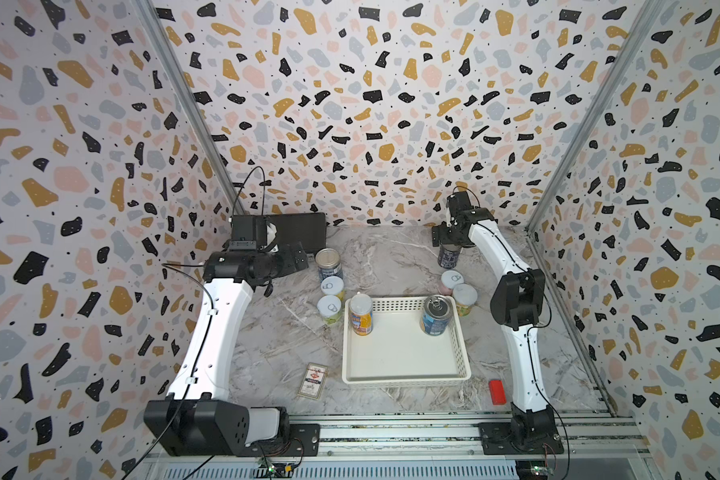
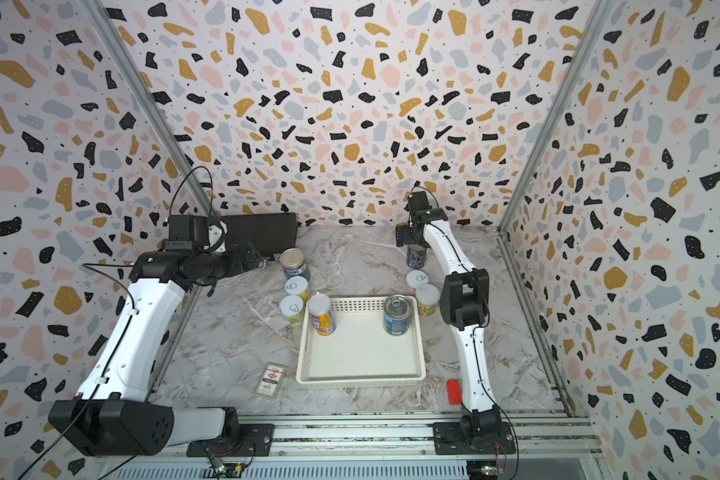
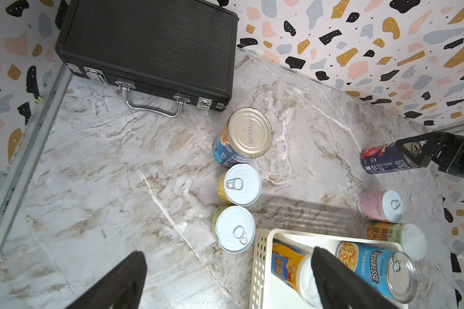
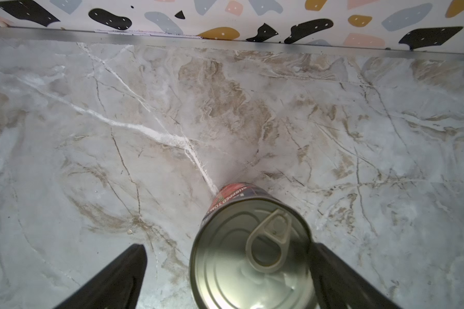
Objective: Put the canned food in the basket
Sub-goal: Pick up the canned food from the center of the board.
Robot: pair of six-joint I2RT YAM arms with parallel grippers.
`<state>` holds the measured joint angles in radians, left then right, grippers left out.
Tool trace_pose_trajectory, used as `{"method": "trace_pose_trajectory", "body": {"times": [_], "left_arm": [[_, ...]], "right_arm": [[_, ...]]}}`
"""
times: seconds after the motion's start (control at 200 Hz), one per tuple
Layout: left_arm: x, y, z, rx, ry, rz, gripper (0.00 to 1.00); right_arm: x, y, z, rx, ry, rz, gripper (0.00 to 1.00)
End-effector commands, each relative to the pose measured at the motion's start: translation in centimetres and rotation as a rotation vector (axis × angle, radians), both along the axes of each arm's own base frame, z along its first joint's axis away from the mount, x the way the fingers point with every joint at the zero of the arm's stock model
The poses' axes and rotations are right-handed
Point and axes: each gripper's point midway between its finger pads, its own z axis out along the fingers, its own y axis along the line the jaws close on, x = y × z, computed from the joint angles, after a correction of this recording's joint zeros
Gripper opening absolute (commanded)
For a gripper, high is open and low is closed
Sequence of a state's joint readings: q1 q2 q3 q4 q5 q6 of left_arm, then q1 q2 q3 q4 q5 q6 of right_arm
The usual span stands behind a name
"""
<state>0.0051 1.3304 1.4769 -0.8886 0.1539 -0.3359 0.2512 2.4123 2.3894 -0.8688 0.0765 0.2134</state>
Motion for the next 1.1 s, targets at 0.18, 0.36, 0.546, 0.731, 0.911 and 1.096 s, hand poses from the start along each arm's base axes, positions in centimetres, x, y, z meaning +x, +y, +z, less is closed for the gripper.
{"method": "trace_pose_trajectory", "body": {"times": [0.18,0.36,0.546,0.731,0.911,1.096], "left_arm": [[0.6,-0.1,0.0,-0.023,-0.015,-0.001,1.00],[0.6,-0.2,0.0,-0.031,-0.015,-0.005,1.00],[0.6,-0.1,0.0,-0.034,-0.014,-0.002,1.00],[0.7,-0.1,-0.1,-0.040,-0.013,-0.002,1.00],[0.7,-0.1,-0.1,-0.044,-0.013,-0.003,1.00],[0.7,-0.1,0.0,-0.046,-0.016,-0.002,1.00]], "right_arm": [[-1.6,-2.1,6.8,-0.008,-0.142,-0.059,1.00],[-1.4,-2.0,5.5,-0.013,-0.121,-0.049,1.00],[-0.9,-2.0,3.3,-0.035,-0.072,-0.039,1.00],[-0.6,-1.4,1.9,0.003,-0.040,-0.005,1.00],[-0.4,-1.5,1.3,-0.003,-0.027,-0.009,1.00],[-0.2,-2.3,-0.2,-0.031,0.007,-0.024,1.00]]}}
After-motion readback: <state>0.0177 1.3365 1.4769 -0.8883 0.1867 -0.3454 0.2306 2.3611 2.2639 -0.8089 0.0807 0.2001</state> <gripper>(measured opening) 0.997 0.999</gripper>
